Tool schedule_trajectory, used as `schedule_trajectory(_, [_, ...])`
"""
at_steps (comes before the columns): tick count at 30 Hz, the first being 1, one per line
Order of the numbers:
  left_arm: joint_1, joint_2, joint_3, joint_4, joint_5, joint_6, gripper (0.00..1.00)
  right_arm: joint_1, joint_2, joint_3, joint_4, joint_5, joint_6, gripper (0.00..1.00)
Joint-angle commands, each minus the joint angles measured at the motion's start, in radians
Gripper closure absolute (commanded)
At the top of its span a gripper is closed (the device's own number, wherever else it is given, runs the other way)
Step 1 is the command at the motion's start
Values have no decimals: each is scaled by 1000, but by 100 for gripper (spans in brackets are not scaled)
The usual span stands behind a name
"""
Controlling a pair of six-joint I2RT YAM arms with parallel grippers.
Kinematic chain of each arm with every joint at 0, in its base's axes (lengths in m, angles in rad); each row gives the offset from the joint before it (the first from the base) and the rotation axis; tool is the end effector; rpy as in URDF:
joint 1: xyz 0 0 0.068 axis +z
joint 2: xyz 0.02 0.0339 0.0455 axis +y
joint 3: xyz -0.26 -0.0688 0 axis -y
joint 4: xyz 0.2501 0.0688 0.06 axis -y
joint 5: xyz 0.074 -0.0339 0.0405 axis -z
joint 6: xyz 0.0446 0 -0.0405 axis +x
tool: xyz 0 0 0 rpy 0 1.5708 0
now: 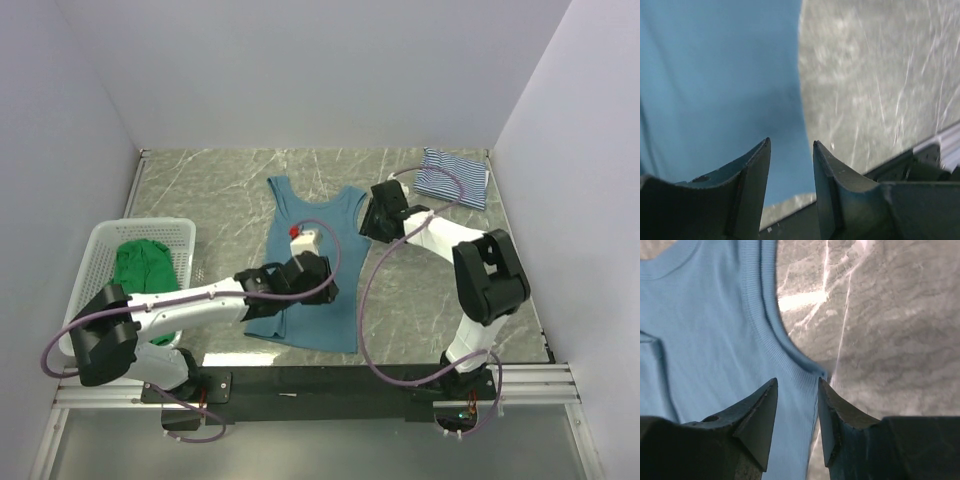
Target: Fold and stack the tank tops
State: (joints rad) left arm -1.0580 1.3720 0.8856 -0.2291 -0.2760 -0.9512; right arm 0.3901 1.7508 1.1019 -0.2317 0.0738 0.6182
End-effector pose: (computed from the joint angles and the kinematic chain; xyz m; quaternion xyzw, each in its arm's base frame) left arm 0.1607 -0.2607 0.2278 -0.0089 0.9031 -0.2795 0.3260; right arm 0.3504 0.1405 0.1746 0.1194 0.9329 0.1329 0.3128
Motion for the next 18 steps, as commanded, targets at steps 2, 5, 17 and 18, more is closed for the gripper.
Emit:
schedule_trajectory(2, [-120, -5, -30, 14, -97, -82, 55, 1, 45, 53, -27, 18, -14, 56])
schedule_trajectory(5, [-198, 30, -36, 16, -129, -112, 55, 1, 36, 20, -15, 47, -3, 56])
schedule_trajectory(17, [-359, 282, 95, -26, -195, -150, 54, -2, 111, 0, 28, 23, -3, 70])
schedule_trajectory(18, [-361, 288, 104, -26, -195, -149, 54, -3, 108, -4, 32, 21, 0, 77])
